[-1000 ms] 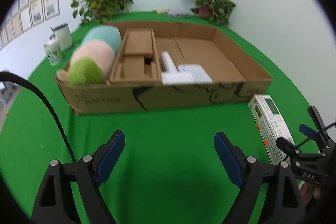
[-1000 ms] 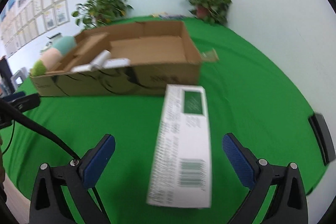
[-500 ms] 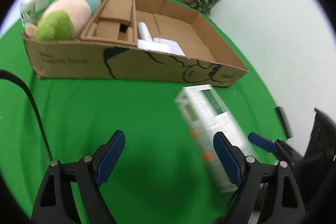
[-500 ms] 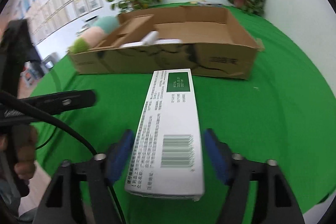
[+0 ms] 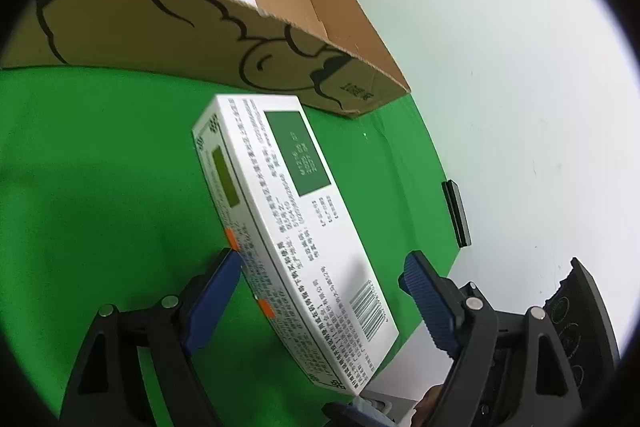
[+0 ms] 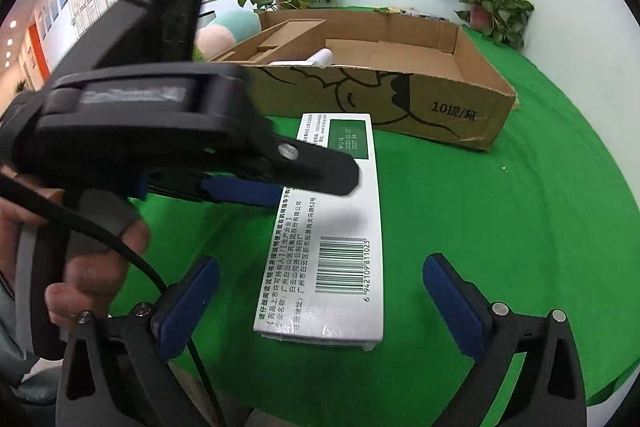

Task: Organize objects
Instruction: 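Move the right gripper to the white medicine box with green label, then close the right gripper on the medicine box and lift it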

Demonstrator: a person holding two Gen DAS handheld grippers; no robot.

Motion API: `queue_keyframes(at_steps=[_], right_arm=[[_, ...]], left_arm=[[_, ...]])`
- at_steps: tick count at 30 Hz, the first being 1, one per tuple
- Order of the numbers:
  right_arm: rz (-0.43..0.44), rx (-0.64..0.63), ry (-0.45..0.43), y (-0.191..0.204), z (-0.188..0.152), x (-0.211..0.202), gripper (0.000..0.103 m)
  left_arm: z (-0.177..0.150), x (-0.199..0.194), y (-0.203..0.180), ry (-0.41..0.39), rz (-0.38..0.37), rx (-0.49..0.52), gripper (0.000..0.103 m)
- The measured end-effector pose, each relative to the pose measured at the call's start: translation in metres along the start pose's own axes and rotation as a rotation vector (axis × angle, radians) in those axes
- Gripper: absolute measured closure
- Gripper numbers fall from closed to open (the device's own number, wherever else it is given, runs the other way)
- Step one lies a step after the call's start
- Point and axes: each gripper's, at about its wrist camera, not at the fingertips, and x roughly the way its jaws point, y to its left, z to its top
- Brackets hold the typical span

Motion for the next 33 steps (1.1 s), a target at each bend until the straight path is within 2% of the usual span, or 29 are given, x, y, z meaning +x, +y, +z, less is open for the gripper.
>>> queue_keyframes(at_steps=[3, 5, 9, 13, 15, 17, 19, 28, 33], right_arm=[[0.008, 0.005, 0.001, -0.001, 0.002, 0.002, 0.005], [0.008, 0.018, 0.005, -0.004, 0.003, 0.004, 0.012], [0.033, 0.058, 0.025, -0.010, 0.002, 0.007, 0.041], [0.087, 0.136, 0.025, -0.023, 0.001, 0.007, 0.041], [0.123, 0.178, 0.026, -0.030, 0.000, 0.007, 0.041], [0.140, 0.200, 0.026, -0.034, 0.000, 0.008, 0.041], [0.153, 0.210, 0.022, -0.037, -0.002, 0.008, 0.041], [0.179, 0.208, -0.029, -0.033, -0.005, -0.007, 0.041], [0.177, 0.194, -0.068, -0.026, 0.002, -0.015, 0.042]], left_arm=[[-0.004, 0.005, -0.004, 0.003, -0.004, 0.004, 0.020], [-0.005, 0.005, -0.005, -0.002, -0.010, -0.004, 0.020], [-0.008, 0.005, -0.004, -0.009, -0.016, -0.019, 0.023], [-0.011, 0.006, -0.006, -0.013, -0.006, -0.023, 0.027], [-0.013, 0.006, -0.007, -0.015, 0.006, -0.027, 0.032], [-0.015, 0.007, -0.009, -0.013, 0.031, -0.022, 0.046], [-0.018, 0.007, -0.007, -0.010, 0.042, -0.032, 0.053], [-0.022, -0.004, -0.018, -0.027, 0.029, -0.045, 0.055], [-0.021, -0.020, -0.037, -0.066, 0.061, -0.005, 0.059]])
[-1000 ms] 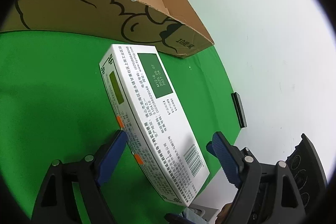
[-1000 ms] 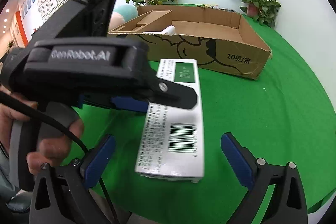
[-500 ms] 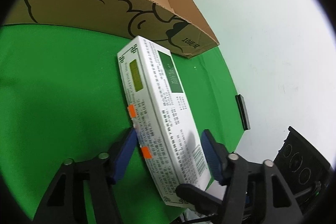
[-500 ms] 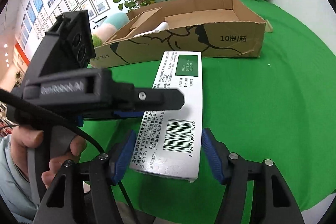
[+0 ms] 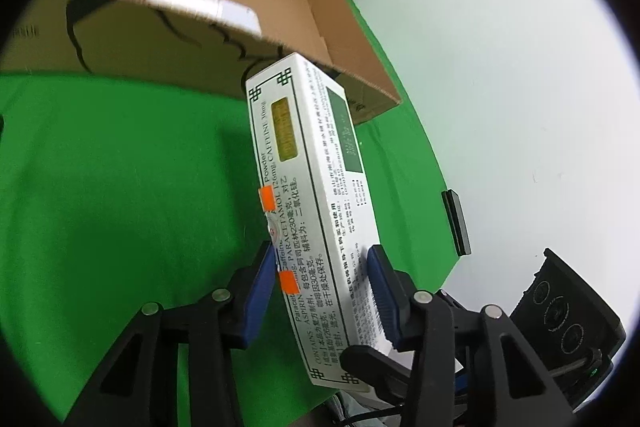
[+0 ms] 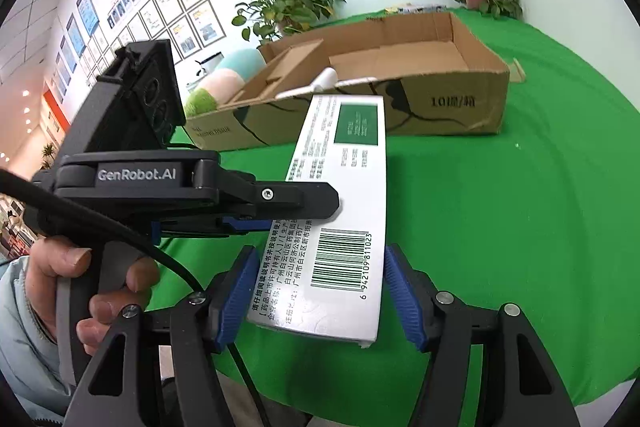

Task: Organize objects
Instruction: 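Close the right gripper on the medicine box and lift it, then carry the medicine box with the right gripper over the box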

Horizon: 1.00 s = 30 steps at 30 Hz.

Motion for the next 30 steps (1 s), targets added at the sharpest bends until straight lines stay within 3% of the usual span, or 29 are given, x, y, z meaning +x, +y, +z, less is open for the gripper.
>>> queue_keyframes(at_steps=[13, 20, 30], right_arm=[[0.067, -0.100, -0.193, 0.045, 0.057, -0.030, 0.043], [0.051, -0.117, -0.295, 0.049, 0.101, -0.057, 0.043], [0.002, -0.157, -0.372, 0.056, 0.153, -0.084, 0.043]], left_arm=[[0.022, -0.089, -0.079, -0.215, 0.135, 0.213, 0.062], [0.079, -0.122, -0.113, -0.284, 0.124, 0.326, 0.062], [0.118, -0.133, -0.146, -0.327, 0.112, 0.420, 0.062]])
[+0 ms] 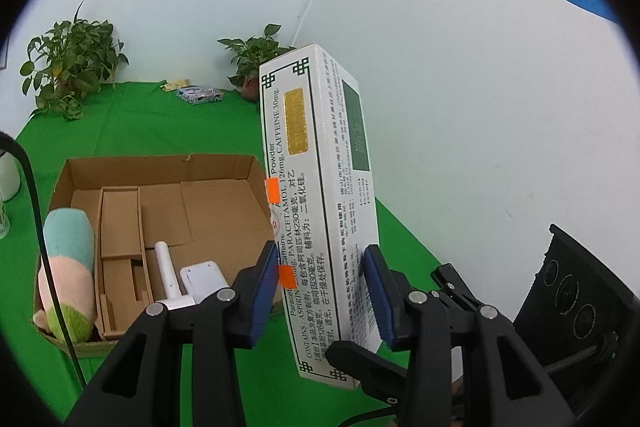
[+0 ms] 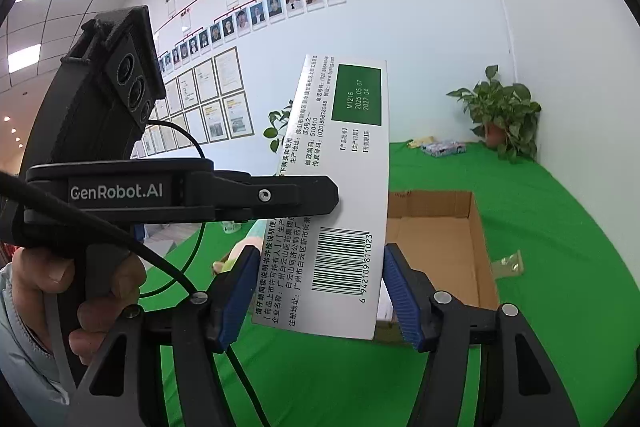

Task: Organize objects
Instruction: 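Carry the medicine box with the right gripper over the box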

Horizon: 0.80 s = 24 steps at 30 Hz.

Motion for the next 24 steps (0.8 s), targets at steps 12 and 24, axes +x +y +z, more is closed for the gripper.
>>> queue_keyframes(at_steps=[12, 24], right_arm=[[0.006, 0.054, 0.144, -0.049, 0.100, 0.055, 0.043], [0.021, 0.177, 0.347, -0.112, 0.078, 0.136, 0.043]], left_arm=[[0.086, 0.066, 0.032, 0.097, -0.007, -0.072, 0.062], [0.061, 0.157, 0.086, 0.255, -0.003, -0.195, 0.062]])
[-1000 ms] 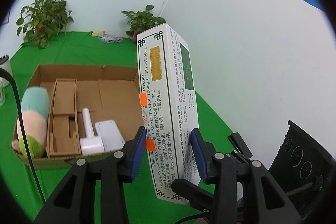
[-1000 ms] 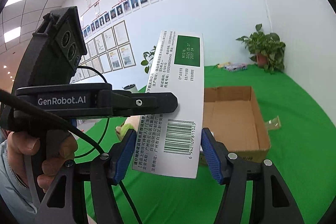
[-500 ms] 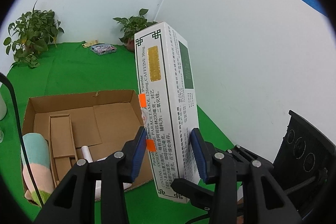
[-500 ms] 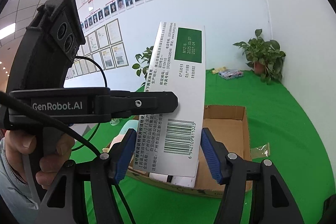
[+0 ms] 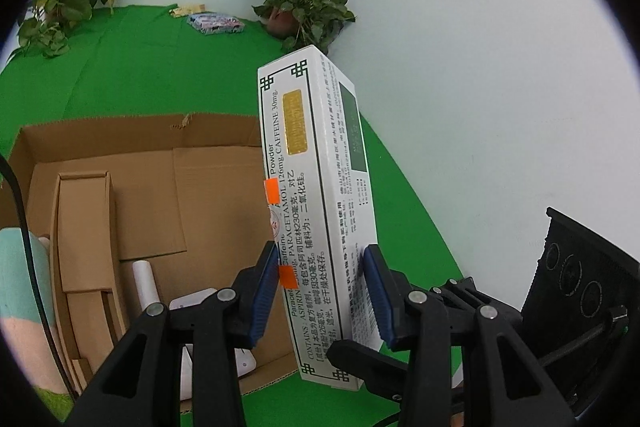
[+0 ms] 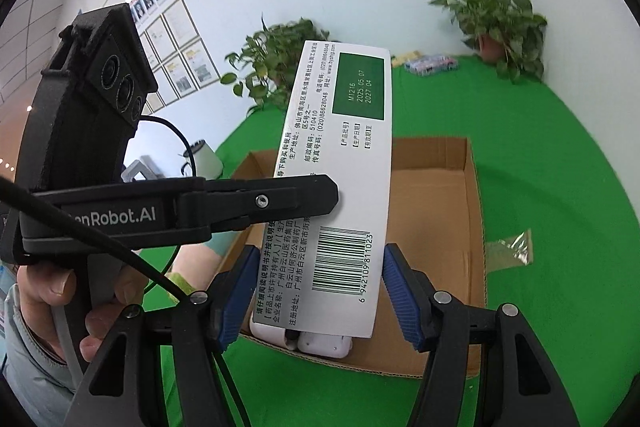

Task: Organize objects
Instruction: 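Carry the medicine box with the right gripper over the box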

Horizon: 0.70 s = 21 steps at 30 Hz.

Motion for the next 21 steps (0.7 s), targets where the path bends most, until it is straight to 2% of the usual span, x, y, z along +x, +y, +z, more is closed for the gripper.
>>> queue_keyframes(at_steps=[13, 14, 21], right_arm=[[0.004, 0.102, 0.238, -0.054, -0.064, 0.094, 0.044], [0.003, 0.111, 0.253, -0.058, -0.069, 0.099, 0.044], [-0.031, 0.120, 0.308, -0.072, -0.081, 0.125, 0.044]], left_arm=[[-0.047, 0.109, 0.070, 0.198, 0.003, -0.198, 0.062], [-0.049, 0.113, 0.072, 0.219, -0.021, -0.179, 0.062], [-0.062, 0.136, 0.089, 0.270, -0.021, -0.239, 0.061]])
